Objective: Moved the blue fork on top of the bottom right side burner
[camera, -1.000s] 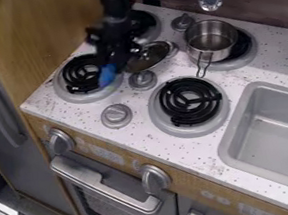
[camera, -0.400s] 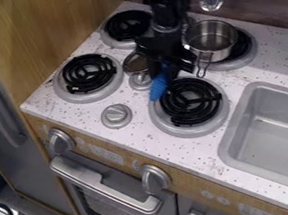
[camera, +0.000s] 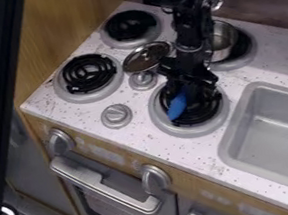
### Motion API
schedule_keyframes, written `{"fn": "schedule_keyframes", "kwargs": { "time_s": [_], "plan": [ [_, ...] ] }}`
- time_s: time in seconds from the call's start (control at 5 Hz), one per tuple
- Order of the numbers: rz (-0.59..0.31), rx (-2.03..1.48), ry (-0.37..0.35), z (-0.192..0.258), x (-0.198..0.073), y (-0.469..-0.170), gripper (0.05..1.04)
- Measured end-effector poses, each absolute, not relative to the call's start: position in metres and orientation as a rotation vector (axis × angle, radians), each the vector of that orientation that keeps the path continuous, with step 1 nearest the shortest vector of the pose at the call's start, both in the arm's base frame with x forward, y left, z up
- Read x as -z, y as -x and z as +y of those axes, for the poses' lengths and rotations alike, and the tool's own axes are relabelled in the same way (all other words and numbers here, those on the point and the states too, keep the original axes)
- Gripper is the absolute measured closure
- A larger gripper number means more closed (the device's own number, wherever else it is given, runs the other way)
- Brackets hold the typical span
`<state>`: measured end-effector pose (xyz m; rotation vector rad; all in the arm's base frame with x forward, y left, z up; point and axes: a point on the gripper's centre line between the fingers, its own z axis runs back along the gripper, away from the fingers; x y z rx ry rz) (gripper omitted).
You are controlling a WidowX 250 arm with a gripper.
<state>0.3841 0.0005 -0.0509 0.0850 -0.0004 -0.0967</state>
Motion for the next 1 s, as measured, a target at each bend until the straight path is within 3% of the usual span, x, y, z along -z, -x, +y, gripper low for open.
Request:
{"fn": "schedule_keyframes", "kwargs": {
  "time_s": [0.2, 0.4, 0.6, 0.8, 1.0],
  "plan": [
    [0.004, 0.083, -0.073, -0.002, 0.052, -0.39, 0.634],
    [0.018, 0.069, -0.066, -0.003, 0.056, -0.388, 0.325],
    [0.03, 0.049, -0.106, 0.003, 0.051, -0.384, 0.111],
    [-0.008, 0.029, -0.156, 0.007, 0.017, -0.383, 0.089],
    [-0.035, 0.021, -0.133, 0.002, 0.002, -0.372, 0.088]
  ]
}}
